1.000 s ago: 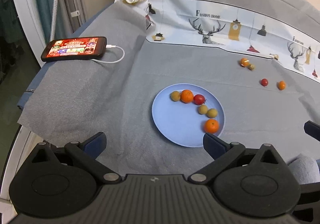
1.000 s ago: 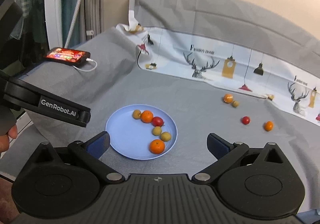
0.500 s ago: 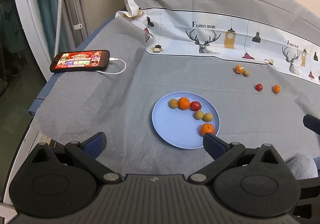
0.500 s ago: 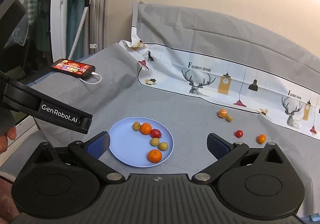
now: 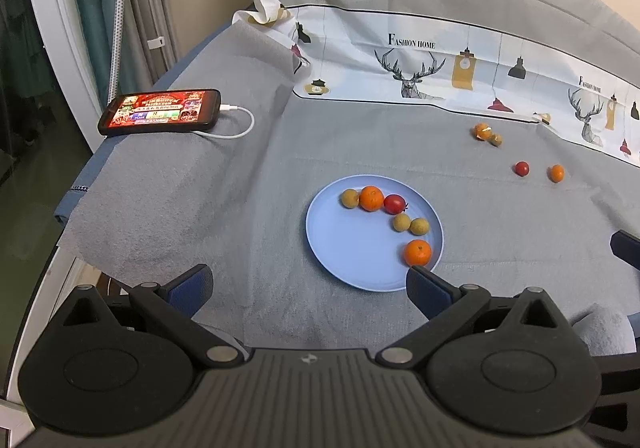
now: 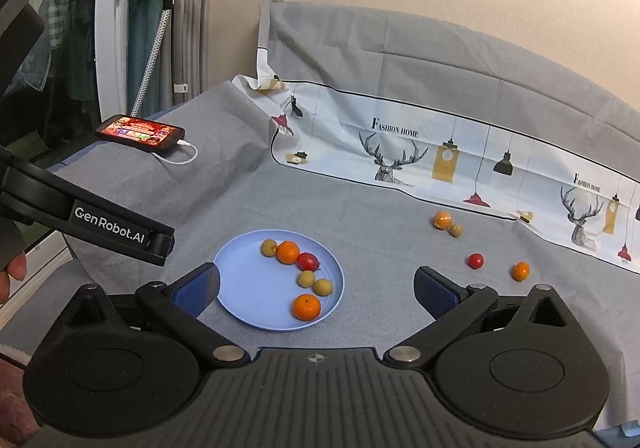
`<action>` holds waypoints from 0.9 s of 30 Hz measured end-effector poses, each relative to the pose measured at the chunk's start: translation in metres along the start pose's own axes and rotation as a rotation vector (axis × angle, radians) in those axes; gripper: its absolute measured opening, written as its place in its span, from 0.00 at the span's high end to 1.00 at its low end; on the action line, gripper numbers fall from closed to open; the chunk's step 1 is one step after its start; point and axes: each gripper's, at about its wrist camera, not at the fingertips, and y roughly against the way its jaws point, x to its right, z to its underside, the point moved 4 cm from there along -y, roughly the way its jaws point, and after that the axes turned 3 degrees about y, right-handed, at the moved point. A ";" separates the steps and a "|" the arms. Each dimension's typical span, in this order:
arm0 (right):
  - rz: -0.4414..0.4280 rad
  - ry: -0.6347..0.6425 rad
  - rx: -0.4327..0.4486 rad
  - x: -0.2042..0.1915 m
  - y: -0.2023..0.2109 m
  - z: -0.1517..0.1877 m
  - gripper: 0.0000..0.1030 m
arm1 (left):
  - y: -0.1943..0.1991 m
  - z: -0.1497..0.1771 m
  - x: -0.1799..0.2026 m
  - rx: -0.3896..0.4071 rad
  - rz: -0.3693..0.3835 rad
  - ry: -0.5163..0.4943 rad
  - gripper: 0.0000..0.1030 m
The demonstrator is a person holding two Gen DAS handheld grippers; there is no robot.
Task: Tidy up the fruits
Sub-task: 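Lift both open tools away from the plate toward the remaining fruits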
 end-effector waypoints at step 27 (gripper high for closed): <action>-0.035 -0.075 -0.144 0.019 -0.063 0.021 0.01 | -0.069 -0.015 0.022 -0.151 -0.016 -0.015 0.00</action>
